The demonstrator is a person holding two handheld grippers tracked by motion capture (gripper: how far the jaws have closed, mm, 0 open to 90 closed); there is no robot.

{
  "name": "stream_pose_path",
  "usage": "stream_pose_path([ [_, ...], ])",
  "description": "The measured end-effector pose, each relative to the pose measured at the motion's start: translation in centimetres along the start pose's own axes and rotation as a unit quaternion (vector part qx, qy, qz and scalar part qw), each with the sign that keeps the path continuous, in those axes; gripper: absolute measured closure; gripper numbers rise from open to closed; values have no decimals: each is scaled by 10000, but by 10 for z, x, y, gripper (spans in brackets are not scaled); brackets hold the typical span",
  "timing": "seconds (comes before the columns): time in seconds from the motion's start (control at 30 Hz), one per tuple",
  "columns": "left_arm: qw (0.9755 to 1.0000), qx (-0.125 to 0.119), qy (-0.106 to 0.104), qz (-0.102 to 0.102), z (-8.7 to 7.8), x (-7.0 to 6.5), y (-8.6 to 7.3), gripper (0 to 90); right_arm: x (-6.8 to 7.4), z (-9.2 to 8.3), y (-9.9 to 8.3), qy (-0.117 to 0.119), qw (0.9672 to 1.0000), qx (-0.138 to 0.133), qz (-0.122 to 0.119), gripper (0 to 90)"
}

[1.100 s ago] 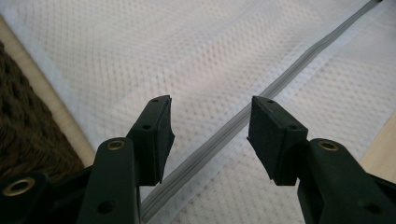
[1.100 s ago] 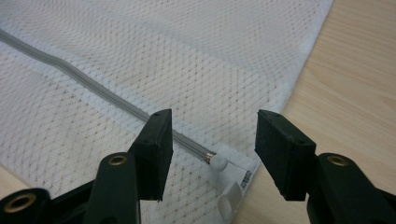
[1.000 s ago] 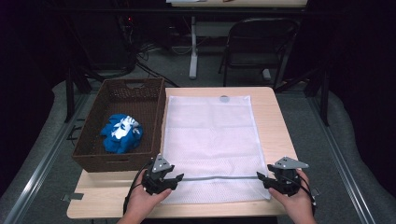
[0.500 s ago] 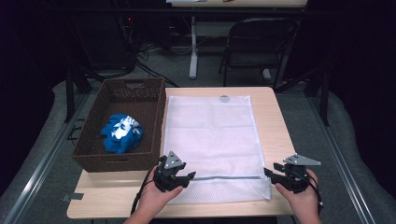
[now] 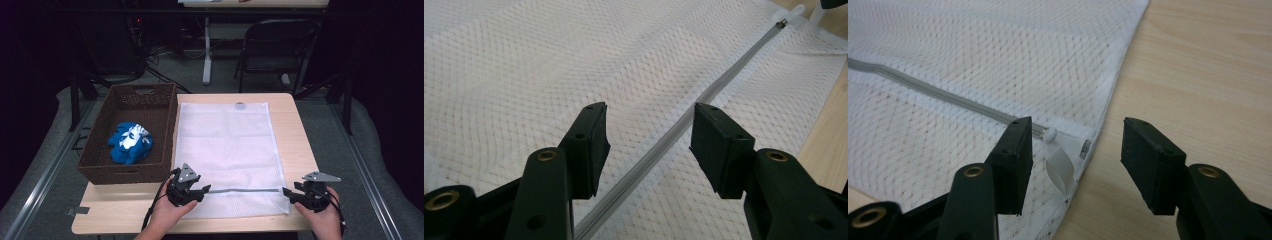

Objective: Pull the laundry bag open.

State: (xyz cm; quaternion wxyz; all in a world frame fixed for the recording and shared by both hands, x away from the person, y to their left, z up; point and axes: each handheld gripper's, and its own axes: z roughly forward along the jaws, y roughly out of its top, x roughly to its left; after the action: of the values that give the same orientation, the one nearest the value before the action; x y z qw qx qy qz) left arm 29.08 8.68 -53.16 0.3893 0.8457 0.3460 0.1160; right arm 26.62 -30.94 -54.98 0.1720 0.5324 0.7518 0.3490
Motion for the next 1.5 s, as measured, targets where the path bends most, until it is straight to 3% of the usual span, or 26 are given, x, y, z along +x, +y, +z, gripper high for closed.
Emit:
stream_pose_path([
  [0.27, 9999, 85, 7, 54, 3, 1, -3, 486, 0, 7, -6, 9, 9997, 259, 17, 465],
  [0.8, 9998, 178, -9, 58, 8, -2, -7, 486, 2, 14, -9, 16, 9989, 471, -11, 559],
  [1.5, 9997, 207, -6, 86, 10, -3, -7, 487, 3, 16, -9, -62, 9986, 520, -117, 682],
])
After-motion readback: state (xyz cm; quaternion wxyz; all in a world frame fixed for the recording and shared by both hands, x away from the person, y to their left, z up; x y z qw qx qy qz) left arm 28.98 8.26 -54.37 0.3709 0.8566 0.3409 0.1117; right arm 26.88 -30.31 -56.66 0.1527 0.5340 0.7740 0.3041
